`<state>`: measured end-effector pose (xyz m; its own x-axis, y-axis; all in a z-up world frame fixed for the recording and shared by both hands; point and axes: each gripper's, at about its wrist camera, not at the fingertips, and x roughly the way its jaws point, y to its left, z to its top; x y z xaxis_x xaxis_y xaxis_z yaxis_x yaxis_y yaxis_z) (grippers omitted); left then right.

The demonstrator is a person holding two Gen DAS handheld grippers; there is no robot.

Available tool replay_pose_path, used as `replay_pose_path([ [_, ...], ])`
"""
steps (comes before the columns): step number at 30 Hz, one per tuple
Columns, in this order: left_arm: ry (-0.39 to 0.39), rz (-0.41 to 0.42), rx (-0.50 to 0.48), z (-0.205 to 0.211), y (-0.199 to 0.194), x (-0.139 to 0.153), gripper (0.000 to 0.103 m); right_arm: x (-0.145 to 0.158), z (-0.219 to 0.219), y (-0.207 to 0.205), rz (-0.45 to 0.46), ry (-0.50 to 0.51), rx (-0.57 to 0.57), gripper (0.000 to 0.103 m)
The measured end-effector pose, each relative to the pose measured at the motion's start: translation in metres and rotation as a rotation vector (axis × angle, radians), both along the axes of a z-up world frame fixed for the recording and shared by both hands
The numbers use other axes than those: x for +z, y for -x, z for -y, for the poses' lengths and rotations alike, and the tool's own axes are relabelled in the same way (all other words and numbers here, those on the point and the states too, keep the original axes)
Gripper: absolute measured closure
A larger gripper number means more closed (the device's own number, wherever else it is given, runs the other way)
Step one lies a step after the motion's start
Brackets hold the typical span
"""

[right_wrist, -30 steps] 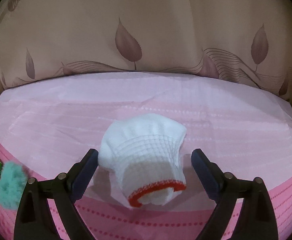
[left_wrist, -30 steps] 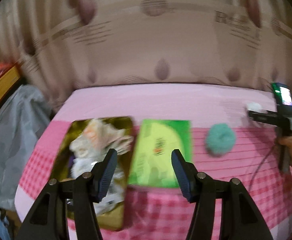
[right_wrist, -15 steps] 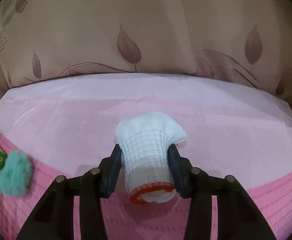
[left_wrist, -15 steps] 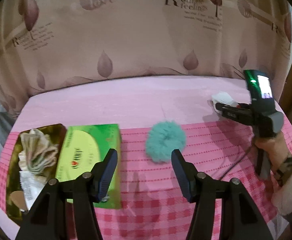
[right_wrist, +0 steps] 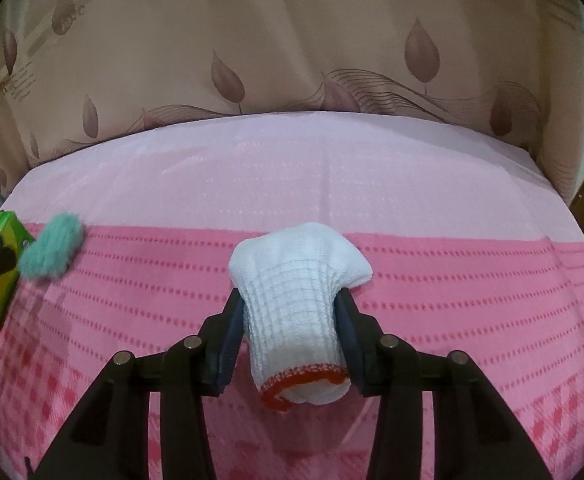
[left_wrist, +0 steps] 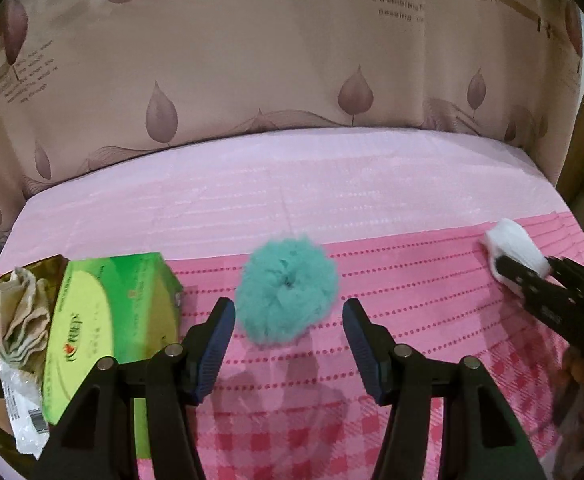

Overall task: Organize soft objects
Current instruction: 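Grasp the teal fluffy puff with the left tool while the right tool holds the glove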

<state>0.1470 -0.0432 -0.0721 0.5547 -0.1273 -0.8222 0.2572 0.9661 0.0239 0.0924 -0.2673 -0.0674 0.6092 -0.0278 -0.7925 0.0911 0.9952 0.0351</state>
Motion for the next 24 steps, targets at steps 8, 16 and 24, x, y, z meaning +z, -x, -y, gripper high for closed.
replay_pose_path([
  [8,-0.042,-0.024,0.031,0.007,-0.027,-0.022,0.045,-0.001,-0.004,0.002,-0.008,0.001,0.014,0.061],
  [16,-0.073,-0.086,0.051,0.017,-0.049,-0.054,0.04,-0.002,-0.003,0.0,-0.015,-0.003,0.019,0.057],
  [24,0.021,-0.11,0.081,0.013,-0.054,-0.058,0.069,-0.002,-0.005,0.002,-0.019,0.001,0.023,0.054],
])
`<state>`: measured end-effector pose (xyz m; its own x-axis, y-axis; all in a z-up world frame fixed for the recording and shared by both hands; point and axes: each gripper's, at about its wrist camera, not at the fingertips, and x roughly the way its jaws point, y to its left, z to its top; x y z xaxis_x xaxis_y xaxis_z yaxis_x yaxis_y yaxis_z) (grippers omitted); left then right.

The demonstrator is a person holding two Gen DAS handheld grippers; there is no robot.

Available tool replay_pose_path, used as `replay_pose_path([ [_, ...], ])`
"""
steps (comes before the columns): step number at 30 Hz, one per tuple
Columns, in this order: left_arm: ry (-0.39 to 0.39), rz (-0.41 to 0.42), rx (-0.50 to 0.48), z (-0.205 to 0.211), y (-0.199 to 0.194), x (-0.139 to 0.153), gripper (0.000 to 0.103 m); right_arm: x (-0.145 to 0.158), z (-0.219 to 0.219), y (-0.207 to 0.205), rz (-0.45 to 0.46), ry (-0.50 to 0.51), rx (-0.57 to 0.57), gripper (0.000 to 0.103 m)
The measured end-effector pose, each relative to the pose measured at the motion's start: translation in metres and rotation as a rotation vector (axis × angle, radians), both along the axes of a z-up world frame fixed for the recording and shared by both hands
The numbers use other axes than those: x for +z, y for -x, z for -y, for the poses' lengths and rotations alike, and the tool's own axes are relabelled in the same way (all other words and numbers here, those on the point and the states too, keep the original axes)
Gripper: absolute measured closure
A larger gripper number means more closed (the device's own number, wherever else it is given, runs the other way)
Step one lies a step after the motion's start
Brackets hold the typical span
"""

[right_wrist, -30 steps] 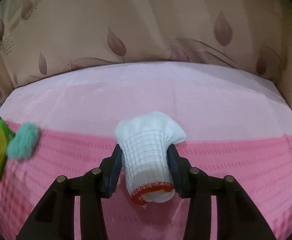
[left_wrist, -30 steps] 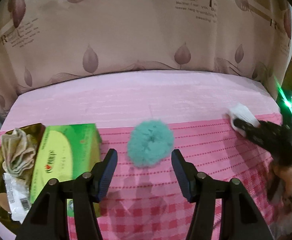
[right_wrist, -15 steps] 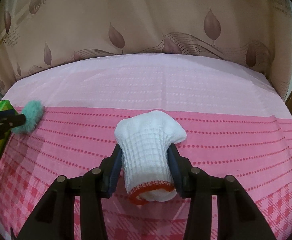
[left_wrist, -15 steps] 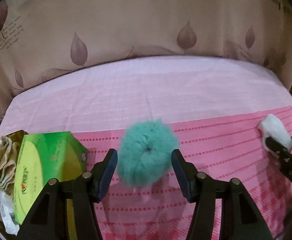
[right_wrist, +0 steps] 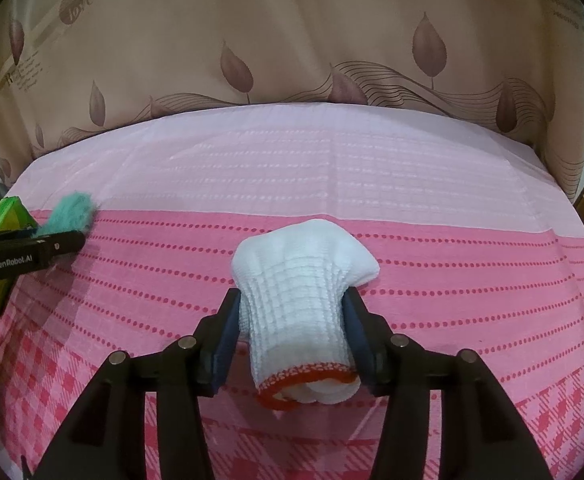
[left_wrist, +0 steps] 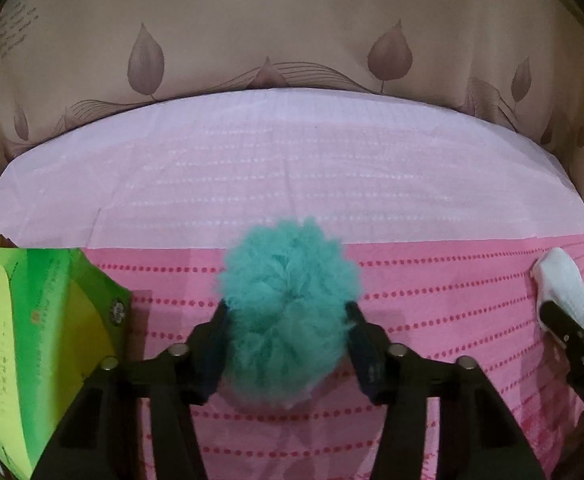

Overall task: Organize soft objects
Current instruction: 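Grasp the teal fluffy puff with the left tool while the right tool holds the glove, then carry the teal puff into the gold tin and open the left tool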

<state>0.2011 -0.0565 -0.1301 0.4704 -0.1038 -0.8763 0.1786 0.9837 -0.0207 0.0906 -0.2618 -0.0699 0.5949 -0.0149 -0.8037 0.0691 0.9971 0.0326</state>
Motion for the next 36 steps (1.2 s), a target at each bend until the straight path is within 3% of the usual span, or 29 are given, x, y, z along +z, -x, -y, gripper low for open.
replay_pose_path([
  [6,0.037,-0.01,0.005,-0.006,-0.001,0.003,0.08,-0.001,-0.002,0.0,-0.002,0.006,0.002,0.054],
  [16,0.019,0.002,-0.008,-0.002,0.017,0.016,0.081,-0.002,-0.003,0.0,-0.004,0.011,0.003,0.052],
  [36,0.029,0.062,-0.113,-0.006,0.122,0.066,0.081,-0.002,-0.004,0.001,-0.012,0.052,0.012,0.051],
])
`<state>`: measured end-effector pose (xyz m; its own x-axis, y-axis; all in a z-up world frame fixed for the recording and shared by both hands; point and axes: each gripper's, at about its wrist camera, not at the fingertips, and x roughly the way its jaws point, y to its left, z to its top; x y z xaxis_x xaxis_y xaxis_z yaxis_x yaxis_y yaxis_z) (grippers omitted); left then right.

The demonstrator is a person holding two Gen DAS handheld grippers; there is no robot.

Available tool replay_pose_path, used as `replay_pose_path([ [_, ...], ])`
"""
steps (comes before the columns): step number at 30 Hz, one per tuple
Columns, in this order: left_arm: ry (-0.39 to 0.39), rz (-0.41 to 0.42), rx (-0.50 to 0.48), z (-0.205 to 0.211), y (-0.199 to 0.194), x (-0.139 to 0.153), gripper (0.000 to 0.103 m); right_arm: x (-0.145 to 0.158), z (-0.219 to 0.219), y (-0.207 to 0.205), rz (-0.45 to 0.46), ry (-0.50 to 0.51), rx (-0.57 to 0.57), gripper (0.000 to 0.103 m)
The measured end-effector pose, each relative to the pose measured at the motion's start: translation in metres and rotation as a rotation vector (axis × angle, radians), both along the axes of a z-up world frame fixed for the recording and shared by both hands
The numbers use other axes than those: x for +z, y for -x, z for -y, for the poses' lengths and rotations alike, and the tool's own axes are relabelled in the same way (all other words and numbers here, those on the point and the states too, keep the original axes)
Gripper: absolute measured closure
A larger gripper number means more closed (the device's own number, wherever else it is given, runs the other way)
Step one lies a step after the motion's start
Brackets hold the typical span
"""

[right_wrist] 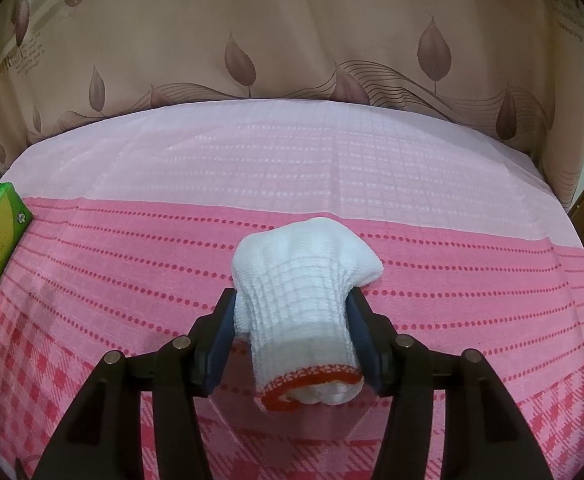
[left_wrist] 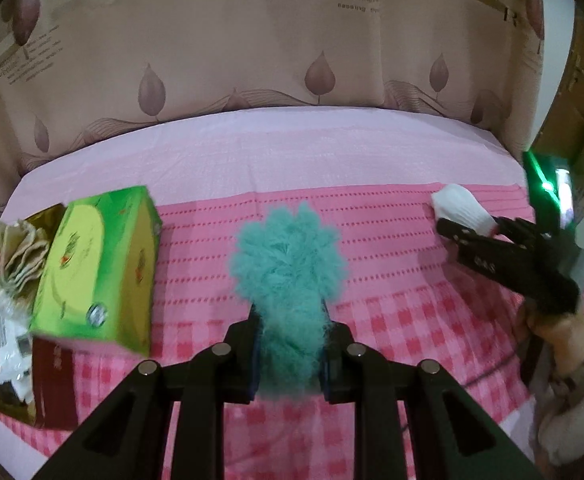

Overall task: Organize soft objects
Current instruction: 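Carry the teal puff into the gold tin and open the left tool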

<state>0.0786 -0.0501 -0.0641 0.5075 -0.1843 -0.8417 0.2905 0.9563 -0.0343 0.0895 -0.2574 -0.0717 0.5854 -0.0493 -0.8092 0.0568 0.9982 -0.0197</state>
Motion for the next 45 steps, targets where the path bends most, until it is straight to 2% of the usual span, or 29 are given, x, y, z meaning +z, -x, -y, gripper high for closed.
replay_pose_path([
  [9,-0.036,0.006,0.0,-0.034,0.044,0.009,0.081,-0.001,-0.003,0.0,-0.006,0.027,0.007,0.049],
  [24,-0.071,0.037,0.122,-0.095,0.081,0.026,0.081,-0.001,-0.004,0.0,-0.008,0.039,0.009,0.048],
  [35,-0.108,0.072,0.261,-0.156,0.072,0.04,0.081,-0.001,-0.004,0.0,-0.008,0.043,0.009,0.048],
  [40,-0.096,0.076,0.334,-0.186,0.061,0.041,0.081,-0.002,-0.004,0.0,-0.006,0.047,0.011,0.048],
  [45,-0.123,0.093,0.393,-0.213,0.046,0.042,0.081,-0.003,-0.003,0.0,-0.007,0.051,0.013,0.048],
])
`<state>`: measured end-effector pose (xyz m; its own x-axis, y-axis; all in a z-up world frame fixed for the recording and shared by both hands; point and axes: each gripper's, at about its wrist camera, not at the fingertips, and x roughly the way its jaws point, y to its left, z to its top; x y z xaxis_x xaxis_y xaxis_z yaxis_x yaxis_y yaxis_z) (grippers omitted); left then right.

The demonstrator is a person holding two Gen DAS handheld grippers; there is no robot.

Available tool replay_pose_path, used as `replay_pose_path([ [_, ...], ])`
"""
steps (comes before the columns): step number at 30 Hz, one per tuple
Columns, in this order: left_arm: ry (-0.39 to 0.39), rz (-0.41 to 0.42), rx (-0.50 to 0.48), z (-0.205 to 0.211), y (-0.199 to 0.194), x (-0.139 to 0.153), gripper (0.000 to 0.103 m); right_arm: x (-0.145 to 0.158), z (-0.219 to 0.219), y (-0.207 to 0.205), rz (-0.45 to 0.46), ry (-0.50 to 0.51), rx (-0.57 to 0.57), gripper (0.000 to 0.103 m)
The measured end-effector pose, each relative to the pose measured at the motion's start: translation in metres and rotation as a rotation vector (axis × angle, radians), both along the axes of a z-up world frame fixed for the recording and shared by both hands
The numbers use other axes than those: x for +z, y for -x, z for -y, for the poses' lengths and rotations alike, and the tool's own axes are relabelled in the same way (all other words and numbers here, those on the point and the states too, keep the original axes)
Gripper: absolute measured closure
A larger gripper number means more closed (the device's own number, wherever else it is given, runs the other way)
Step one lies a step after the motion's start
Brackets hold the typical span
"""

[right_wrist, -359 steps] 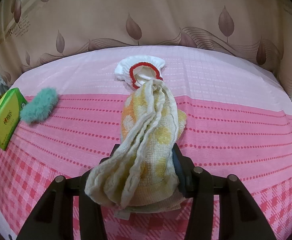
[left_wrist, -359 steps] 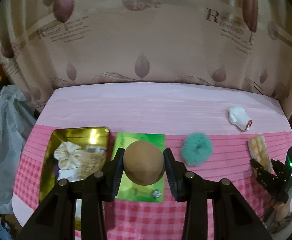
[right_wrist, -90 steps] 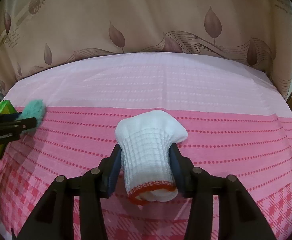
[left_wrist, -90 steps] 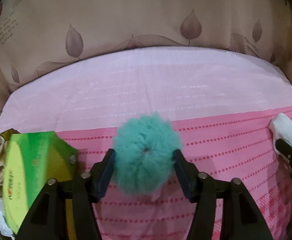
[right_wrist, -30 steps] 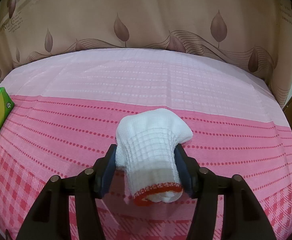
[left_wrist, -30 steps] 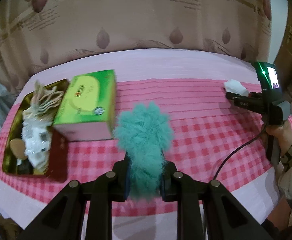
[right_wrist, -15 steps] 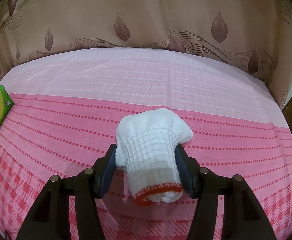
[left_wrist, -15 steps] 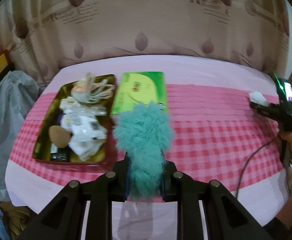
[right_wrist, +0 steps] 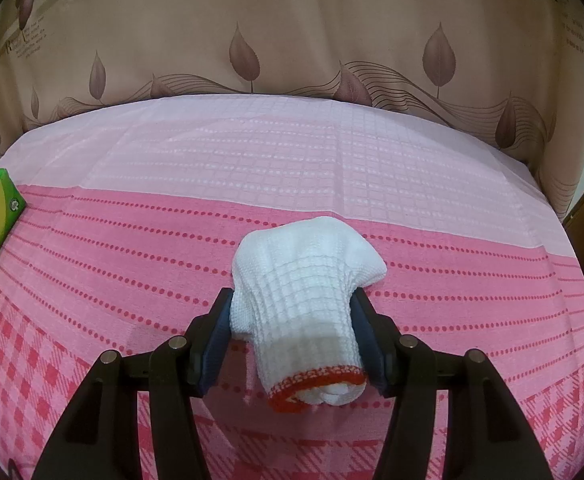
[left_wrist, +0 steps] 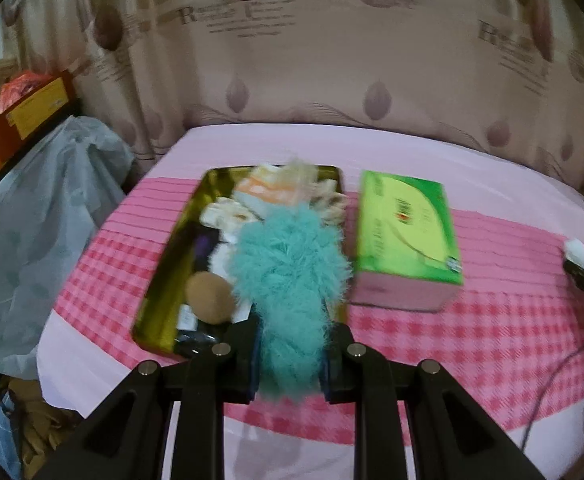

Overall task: Organize soft objects
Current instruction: 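Carry the teal puff into the gold tin and open the left tool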

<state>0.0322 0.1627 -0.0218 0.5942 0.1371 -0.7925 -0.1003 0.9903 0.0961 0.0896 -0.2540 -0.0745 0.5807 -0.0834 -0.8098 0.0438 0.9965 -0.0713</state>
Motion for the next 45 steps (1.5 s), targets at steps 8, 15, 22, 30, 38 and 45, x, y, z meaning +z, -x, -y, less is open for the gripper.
replay_pose_path([
  [8,-0.011,-0.007,0.092,-0.051,-0.026,-0.01,0.081,-0.001,0.0,-0.001,-0.001,0.01,0.002,0.048],
  [15,-0.01,-0.039,0.115,-0.077,-0.05,-0.029,0.081,-0.001,-0.001,0.001,0.0,0.015,0.002,0.048],
  [22,0.005,-0.039,0.103,-0.088,-0.069,-0.038,0.08,-0.001,-0.002,0.001,-0.001,0.021,0.002,0.048],
  [30,-0.02,-0.047,0.108,-0.089,-0.08,-0.045,0.073,-0.001,-0.003,0.001,0.0,0.025,0.003,0.048],
  [38,-0.058,-0.054,0.123,-0.085,-0.078,-0.049,0.063,-0.001,-0.004,0.001,0.001,0.028,0.002,0.048],
  [45,-0.081,-0.048,0.137,-0.082,-0.069,-0.046,0.059,0.0,-0.006,0.002,0.01,0.04,0.002,0.054],
])
